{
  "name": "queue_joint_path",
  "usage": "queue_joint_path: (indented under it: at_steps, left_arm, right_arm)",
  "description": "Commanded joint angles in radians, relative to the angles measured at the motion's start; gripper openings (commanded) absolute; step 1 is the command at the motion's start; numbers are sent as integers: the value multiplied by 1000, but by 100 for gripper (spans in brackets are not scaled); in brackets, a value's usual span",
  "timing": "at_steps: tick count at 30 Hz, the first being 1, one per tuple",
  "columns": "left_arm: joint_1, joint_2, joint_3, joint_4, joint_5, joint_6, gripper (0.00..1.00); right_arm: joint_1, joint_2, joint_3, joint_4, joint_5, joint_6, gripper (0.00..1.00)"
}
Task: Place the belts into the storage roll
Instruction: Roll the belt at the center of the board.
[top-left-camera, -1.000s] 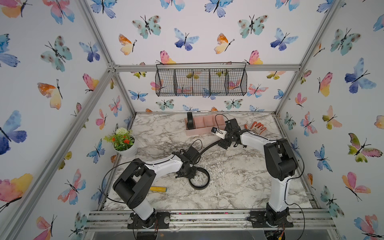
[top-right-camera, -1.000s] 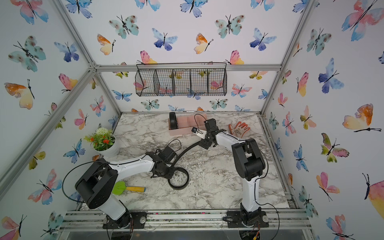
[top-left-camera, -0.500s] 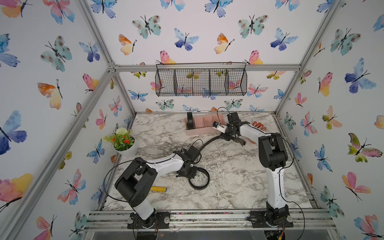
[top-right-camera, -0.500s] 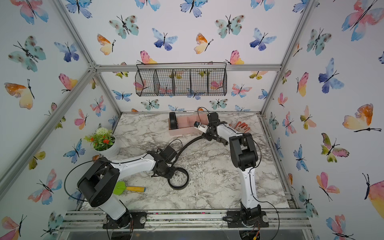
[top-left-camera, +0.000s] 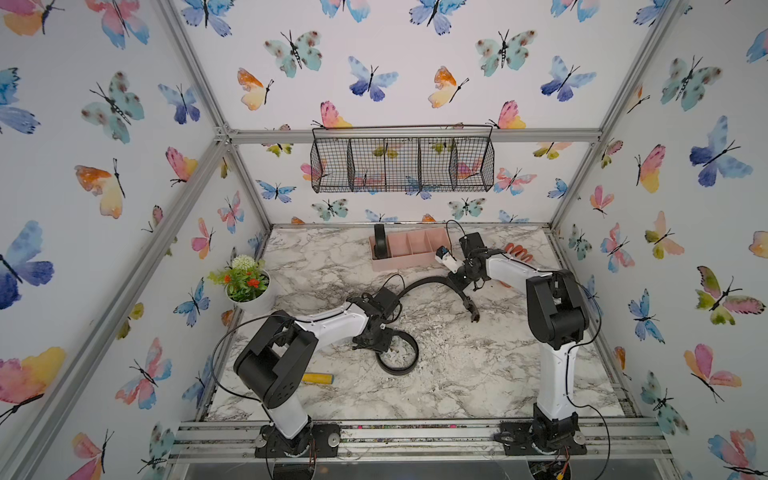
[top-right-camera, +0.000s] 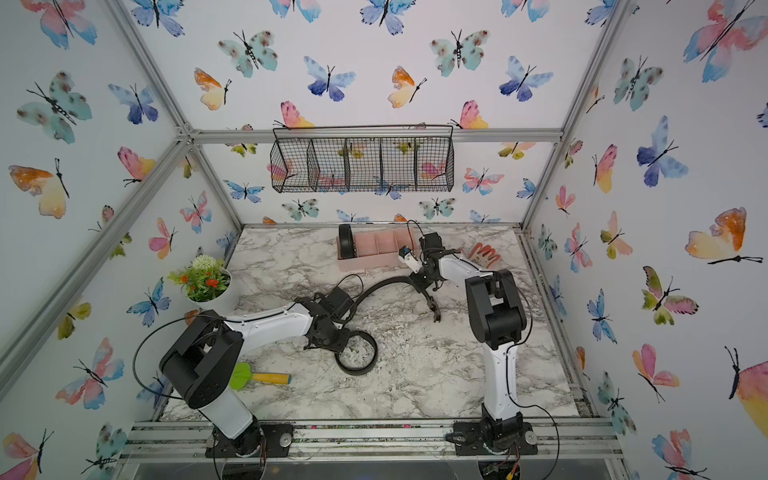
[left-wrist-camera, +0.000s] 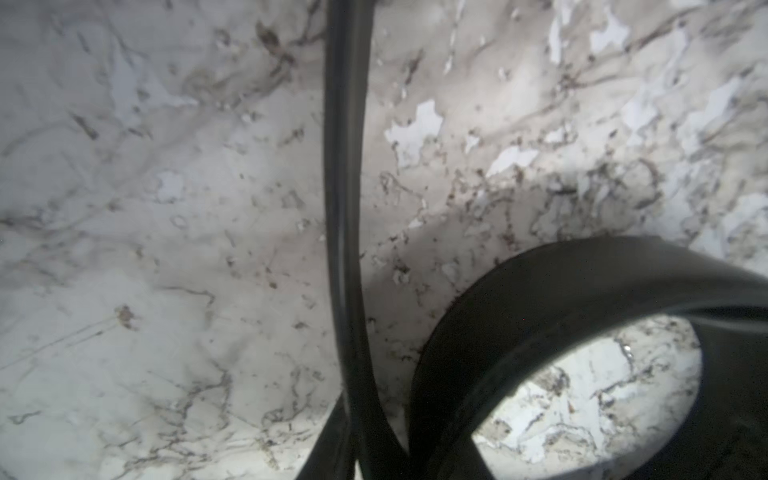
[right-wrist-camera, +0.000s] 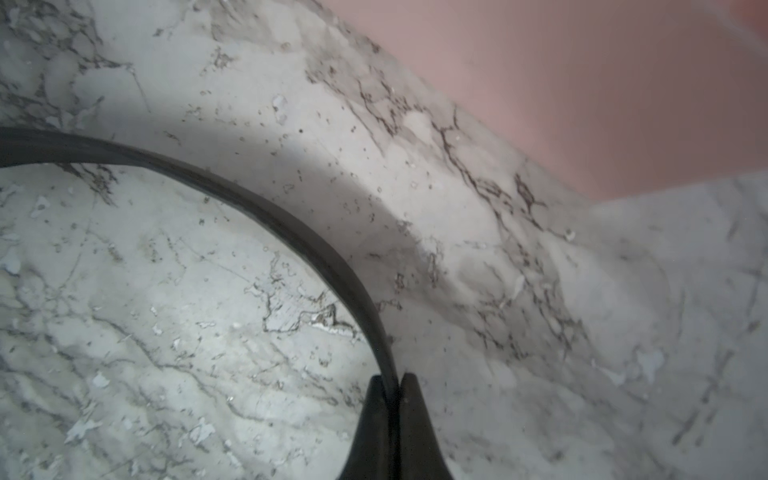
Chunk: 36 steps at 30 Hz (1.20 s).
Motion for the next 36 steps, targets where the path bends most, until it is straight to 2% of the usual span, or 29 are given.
queue_joint_path:
  at_steps: [1, 7, 12, 19, 21, 25, 29, 32, 36]
  left_arm:
    - [11, 33, 10, -22, -30, 11, 34]
    - [15, 53, 29, -25, -32, 10, 38]
    - [18, 58, 30, -24, -37, 6, 38]
    - [28, 52, 1, -7, -37, -9, 35]
    - [37, 53, -2, -3, -33, -11, 32]
    - [69, 72, 13, -4, -32, -19, 15]
    - [100, 102, 59, -8, -27, -17, 10]
    - [105, 141, 110, -20, -24, -19, 6]
    - [102, 196, 186, -43, -24, -32, 6]
  right_arm:
    - [-2, -71, -100, -45, 117, 302, 3]
    - [-2, -199, -312, -1, 101, 531, 3]
    - [-16, -269, -429, 36, 166, 619, 3]
    - [-63, -325, -518, 68, 111, 711, 3]
    - [-64, -346, -552, 84, 73, 735, 3]
    - [-62, -387, -643, 104, -42, 765, 3]
    - [-50, -446, -747, 122, -93, 778, 3]
    - [28, -500, -798, 113, -88, 810, 3]
    - [225, -558, -818, 121, -103, 948, 3]
